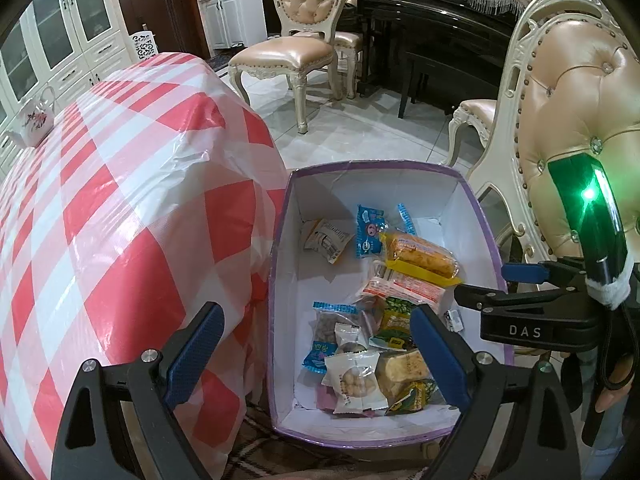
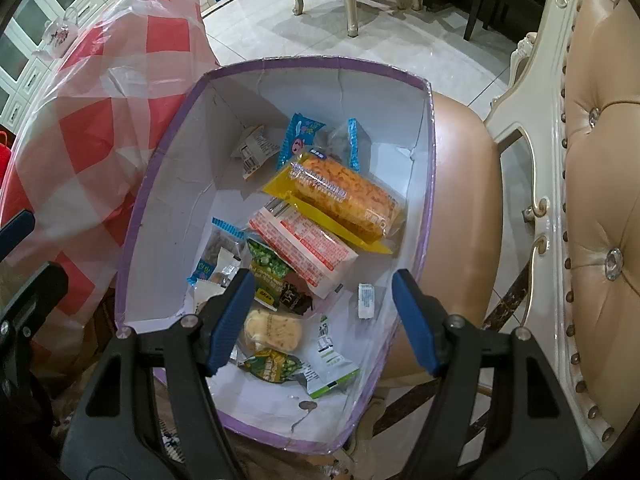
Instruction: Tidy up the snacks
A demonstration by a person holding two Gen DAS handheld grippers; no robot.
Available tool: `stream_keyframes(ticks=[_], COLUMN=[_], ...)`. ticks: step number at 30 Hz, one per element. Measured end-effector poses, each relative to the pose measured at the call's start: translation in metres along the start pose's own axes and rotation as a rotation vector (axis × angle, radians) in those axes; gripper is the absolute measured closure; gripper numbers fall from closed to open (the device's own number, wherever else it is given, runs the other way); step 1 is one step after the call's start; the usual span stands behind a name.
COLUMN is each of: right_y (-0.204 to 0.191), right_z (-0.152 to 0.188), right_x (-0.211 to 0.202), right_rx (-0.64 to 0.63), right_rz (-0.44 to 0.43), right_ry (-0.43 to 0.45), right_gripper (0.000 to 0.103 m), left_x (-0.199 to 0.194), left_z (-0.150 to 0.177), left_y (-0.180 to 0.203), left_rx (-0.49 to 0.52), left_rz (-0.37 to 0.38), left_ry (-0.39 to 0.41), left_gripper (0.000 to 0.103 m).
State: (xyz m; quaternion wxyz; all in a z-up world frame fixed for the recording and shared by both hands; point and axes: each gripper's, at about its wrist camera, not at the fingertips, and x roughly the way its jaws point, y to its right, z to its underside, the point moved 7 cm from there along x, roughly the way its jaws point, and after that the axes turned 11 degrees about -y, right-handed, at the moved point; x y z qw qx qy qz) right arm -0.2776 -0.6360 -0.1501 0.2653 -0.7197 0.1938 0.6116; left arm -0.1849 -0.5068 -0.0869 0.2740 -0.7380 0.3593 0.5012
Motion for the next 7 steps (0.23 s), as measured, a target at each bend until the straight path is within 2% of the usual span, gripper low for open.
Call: stream_keyframes(ticks=[7], right_y=[0.0], right_z=[0.0009], right_x=[0.0005], right_rx=[-0.001], right_rz=[-0.004], right_ry=[-0.004], right_gripper=[0.029], left_x=[-0.0004], left_z=[-0.0003], left_y=[0.0007], left_rx=[0.002], left_rz=[-0.003], left_ry=[0.009], left_gripper=[0.008])
